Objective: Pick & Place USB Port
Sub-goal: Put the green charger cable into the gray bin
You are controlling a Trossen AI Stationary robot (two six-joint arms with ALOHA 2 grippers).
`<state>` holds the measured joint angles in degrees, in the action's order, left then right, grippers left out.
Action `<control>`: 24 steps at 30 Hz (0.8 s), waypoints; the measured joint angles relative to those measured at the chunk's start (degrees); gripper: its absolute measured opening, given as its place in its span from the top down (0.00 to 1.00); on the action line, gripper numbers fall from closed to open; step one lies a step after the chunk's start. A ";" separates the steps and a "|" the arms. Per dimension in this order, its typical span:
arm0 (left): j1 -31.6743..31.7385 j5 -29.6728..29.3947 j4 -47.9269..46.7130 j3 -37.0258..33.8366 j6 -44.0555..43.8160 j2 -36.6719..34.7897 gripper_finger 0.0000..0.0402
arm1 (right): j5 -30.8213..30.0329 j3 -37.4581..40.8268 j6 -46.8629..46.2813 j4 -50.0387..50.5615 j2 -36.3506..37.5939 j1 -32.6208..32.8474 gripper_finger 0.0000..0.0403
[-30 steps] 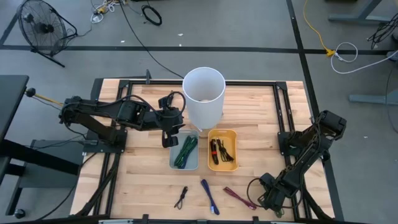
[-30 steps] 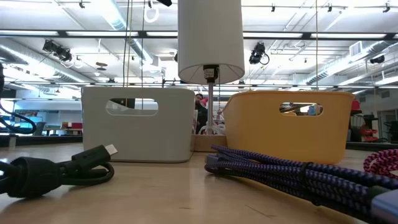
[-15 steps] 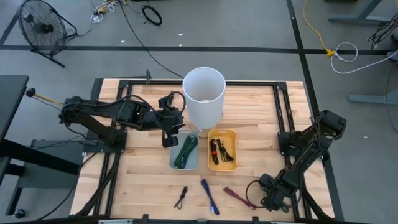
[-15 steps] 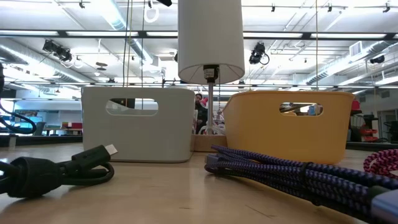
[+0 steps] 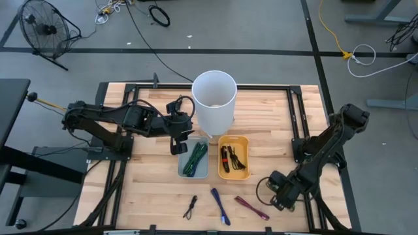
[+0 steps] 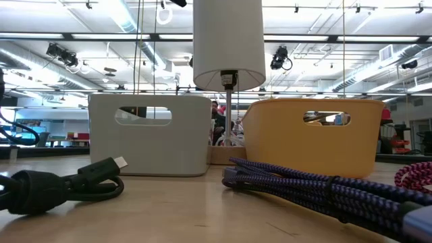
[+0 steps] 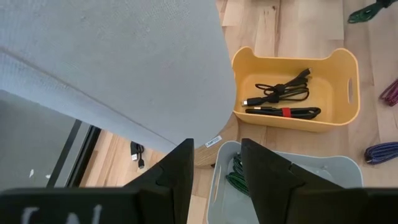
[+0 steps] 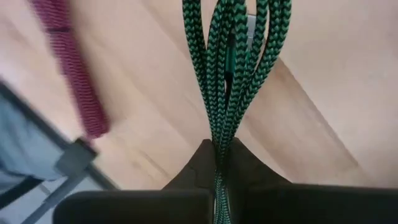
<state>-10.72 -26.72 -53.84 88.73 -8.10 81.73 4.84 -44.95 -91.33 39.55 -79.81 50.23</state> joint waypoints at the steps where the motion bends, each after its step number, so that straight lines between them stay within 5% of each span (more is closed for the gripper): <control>1: 0.00 0.00 0.00 0.00 0.00 0.00 0.66 | -0.65 0.00 1.20 0.19 1.03 -0.57 0.99; 11: 0.00 0.00 0.00 0.00 0.15 0.00 0.66 | -16.64 -0.09 15.24 -2.33 11.00 -9.32 0.99; 24: 0.00 0.00 0.00 0.00 -0.09 0.00 0.66 | -25.18 -0.11 47.55 -32.41 12.70 -20.35 0.99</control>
<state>-10.72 -26.72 -53.84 88.73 -8.19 81.73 -20.34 -45.06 -43.78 7.14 -67.11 29.88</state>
